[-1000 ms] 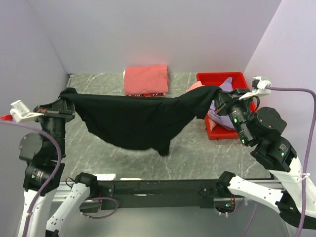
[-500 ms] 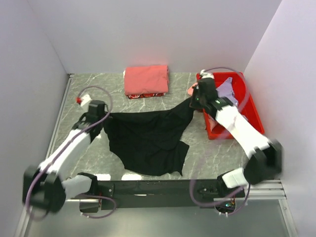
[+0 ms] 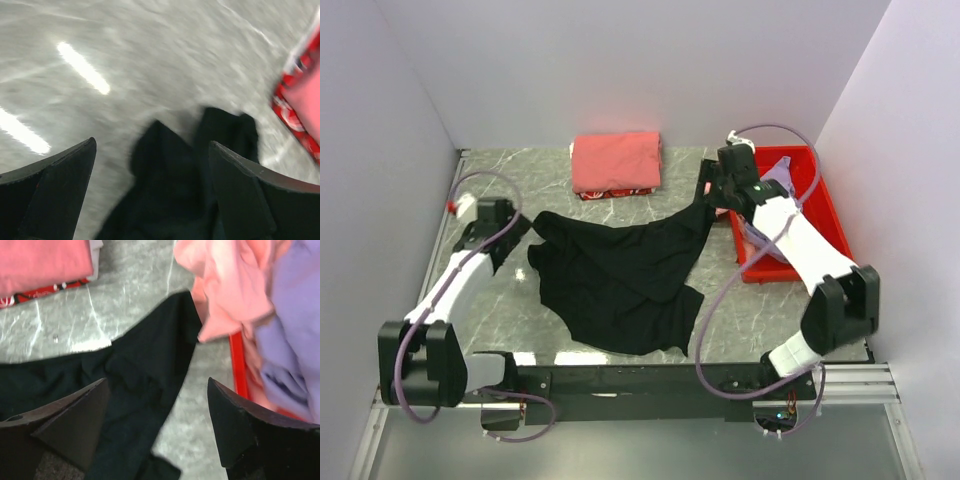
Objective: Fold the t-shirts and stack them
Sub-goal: Flatten the tshirt out
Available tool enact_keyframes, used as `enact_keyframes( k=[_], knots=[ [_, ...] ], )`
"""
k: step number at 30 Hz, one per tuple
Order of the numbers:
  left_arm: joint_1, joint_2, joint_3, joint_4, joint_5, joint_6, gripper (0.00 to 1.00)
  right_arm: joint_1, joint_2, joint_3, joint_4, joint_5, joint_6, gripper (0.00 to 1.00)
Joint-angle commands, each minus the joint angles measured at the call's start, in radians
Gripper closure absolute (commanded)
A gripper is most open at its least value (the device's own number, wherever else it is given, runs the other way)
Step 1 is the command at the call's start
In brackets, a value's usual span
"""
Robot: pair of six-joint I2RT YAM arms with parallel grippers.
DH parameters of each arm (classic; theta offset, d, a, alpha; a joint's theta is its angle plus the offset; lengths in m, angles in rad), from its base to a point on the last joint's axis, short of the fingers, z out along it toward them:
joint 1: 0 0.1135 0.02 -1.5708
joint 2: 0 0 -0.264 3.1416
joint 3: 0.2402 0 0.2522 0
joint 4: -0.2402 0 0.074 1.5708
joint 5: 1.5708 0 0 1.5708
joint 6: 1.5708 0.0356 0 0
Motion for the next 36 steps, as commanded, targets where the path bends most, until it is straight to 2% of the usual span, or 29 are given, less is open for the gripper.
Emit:
enact_keyframes(
  k=[1, 4, 9, 13, 20, 23, 31, 32, 35, 36],
  knots=[
    [0.099, -0.066, -0.102, 0.032, 0.069, -0.022, 0.01, 0.004, -0.141, -0.087, 0.045, -0.004, 0.004, 0.14],
    [0.154, -0.078, -0.16, 0.118, 0.184, 0.007, 0.01, 0.007, -0.213, -0.185, 0.076, -0.069, 0.001, 0.13],
    [0.187, 0.051, -0.13, 0.172, 0.323, 0.038, 0.15, 0.021, -0.273, -0.282, 0.091, -0.145, 0.001, 0.13],
    [0.187, 0.147, -0.105, 0.23, 0.421, 0.041, 0.21, 0.048, -0.295, -0.314, 0.097, -0.171, 0.002, 0.13],
    [0.188, 0.302, -0.059, 0.267, 0.46, 0.036, 0.36, 0.097, -0.286, -0.34, 0.076, -0.164, -0.009, 0.13],
    [0.187, 0.335, -0.062, 0.295, 0.484, 0.033, 0.38, 0.104, -0.284, -0.348, 0.074, -0.165, -0.007, 0.13],
    [0.17, 0.39, -0.067, 0.365, 0.597, 0.071, 0.52, 0.11, -0.246, -0.37, 0.099, -0.173, -0.012, 0.13],
    [0.167, 0.391, -0.07, 0.375, 0.6, 0.076, 0.56, 0.114, -0.241, -0.371, 0.103, -0.2, -0.019, 0.13],
    [0.161, 0.384, -0.081, 0.372, 0.598, 0.078, 0.99, 0.188, -0.215, -0.36, 0.097, -0.182, -0.076, 0.13],
    [0.162, 0.381, -0.079, 0.362, 0.588, 0.082, 0.99, 0.221, -0.206, -0.353, 0.087, -0.176, -0.093, 0.13]
  ],
)
